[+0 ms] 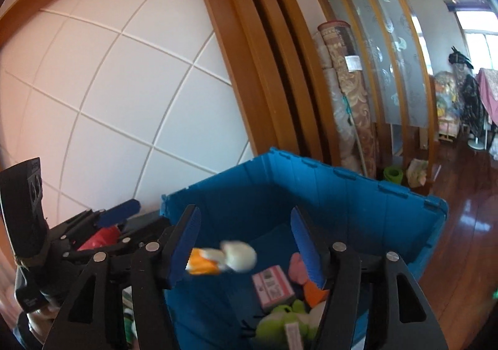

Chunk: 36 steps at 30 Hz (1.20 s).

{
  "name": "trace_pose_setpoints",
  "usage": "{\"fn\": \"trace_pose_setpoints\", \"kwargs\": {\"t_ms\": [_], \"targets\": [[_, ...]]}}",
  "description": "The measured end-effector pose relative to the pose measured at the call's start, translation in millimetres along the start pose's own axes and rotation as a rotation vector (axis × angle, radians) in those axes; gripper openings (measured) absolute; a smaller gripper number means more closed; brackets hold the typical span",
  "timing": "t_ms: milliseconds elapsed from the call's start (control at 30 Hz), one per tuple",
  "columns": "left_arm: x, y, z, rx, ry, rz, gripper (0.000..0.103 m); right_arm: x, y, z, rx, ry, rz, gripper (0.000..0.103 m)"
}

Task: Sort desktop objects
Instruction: 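Carry the bear and Tylenol box over the blue bin while both grippers open, then move both grippers back from the bin to the pile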

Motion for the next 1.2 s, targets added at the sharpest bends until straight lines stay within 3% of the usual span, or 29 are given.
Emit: {"fn": "trace_pose_setpoints", "kwargs": {"t_ms": [233,400,633,933,1200], "targets": [[-4,-9,8,0.000,0.070,0.023,0.080,16,-9,-5,-0.023,0.033,-0.020,0.072],[-10,-25,19,-0.015,0.169,0.010,0.080,9,-20,-2,-0.035,0.047,0.014,0.087],[-39,-62,52,-0.020,0.329,0.073,0.080,-5,-30,1,-0.045,0.100,0.057,0.093],[-93,-105,95,-0.054,0.472,0.169,0.080,-58,-45,3,-0.077,0.190,0.128,0.097],[-151,-149,152,-0.087,0.603,0.210,0.080,-134,-66,7,-0.096,0.262,0.189,0.100]]}}
Point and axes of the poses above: each gripper's, at about its wrist camera, not at the fingertips, and z roughly against the way its jaws point, x to its right, y to its top, the point moved 4 cm from there along -z, roughly the way its jaws point, and after that the axes turned 3 degrees about -y, right-handed, at the moved point
